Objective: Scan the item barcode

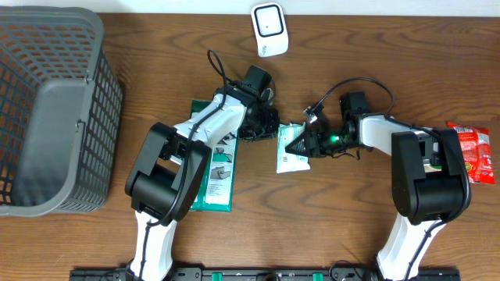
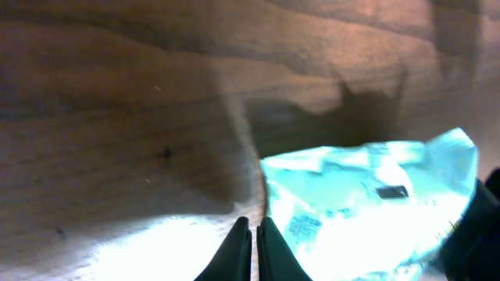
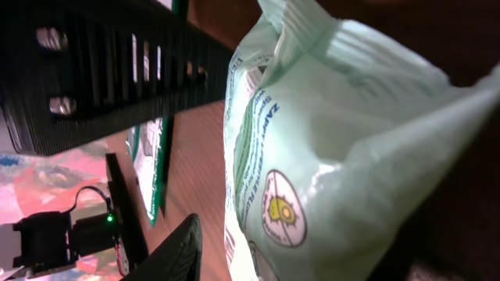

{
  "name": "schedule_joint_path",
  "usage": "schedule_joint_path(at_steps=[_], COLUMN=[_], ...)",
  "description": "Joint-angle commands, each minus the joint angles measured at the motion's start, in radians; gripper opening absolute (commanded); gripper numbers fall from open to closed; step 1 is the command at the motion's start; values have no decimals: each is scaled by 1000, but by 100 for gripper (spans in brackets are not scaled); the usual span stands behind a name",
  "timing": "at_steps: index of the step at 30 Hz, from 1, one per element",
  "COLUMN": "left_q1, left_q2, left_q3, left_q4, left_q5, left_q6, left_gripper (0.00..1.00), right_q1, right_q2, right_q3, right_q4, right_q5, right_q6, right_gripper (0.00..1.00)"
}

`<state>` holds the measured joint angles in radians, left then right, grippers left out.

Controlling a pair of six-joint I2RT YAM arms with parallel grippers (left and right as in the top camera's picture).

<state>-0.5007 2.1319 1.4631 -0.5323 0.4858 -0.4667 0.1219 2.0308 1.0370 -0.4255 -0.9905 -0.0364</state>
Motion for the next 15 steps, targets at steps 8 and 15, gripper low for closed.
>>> schedule_joint_path(at_steps=[8,15], left_q1=[-42,-39], left_q2=[-27,-27], left_q3=[13,13], left_q4=[-39,-21], left_q5=[41,-53], left_q6=[63,63], left_gripper=[7,7], right_q1=[-12,-10], right_q2=[11,11], right_q3=[-3,-3], right_q4=[93,62], right_q5=[2,2], right_q6=[-1,-1], right_gripper=[41,36])
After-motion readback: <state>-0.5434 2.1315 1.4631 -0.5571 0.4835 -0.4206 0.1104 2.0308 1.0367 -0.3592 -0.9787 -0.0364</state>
